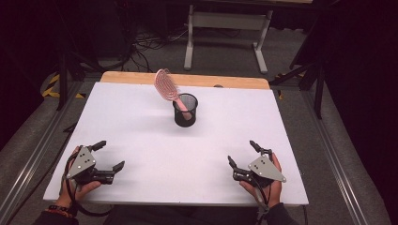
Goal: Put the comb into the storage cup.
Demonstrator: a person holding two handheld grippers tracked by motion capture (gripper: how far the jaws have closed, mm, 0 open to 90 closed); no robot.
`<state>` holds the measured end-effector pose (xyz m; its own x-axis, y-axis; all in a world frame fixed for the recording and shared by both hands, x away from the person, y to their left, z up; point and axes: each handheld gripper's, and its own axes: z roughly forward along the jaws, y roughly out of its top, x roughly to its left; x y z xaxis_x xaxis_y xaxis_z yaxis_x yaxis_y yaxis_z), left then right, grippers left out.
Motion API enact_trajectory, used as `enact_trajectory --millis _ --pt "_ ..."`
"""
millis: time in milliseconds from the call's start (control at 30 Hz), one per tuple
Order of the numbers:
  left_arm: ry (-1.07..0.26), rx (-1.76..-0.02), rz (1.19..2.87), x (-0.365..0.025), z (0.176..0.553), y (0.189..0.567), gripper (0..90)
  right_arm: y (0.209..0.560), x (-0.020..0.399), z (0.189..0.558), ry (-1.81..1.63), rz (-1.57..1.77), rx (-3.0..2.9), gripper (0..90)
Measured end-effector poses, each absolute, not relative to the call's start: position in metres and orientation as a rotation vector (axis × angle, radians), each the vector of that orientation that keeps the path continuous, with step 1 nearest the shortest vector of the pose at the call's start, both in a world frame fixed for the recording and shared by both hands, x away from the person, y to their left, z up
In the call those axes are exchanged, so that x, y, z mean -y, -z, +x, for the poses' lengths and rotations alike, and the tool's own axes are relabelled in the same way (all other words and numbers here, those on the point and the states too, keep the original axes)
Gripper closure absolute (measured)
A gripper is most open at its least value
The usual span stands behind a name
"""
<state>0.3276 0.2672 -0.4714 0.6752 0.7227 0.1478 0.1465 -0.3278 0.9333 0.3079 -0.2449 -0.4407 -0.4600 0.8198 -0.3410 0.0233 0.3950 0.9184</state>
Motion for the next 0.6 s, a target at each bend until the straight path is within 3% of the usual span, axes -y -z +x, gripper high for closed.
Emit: enact_trajectory --millis 600 --pt "-0.693 -0.646 1.858 -0.2642 0.3253 0.4705 5.5 0.4399 0.2411 0.3067 -1.153 0.721 -1.785 14.2"
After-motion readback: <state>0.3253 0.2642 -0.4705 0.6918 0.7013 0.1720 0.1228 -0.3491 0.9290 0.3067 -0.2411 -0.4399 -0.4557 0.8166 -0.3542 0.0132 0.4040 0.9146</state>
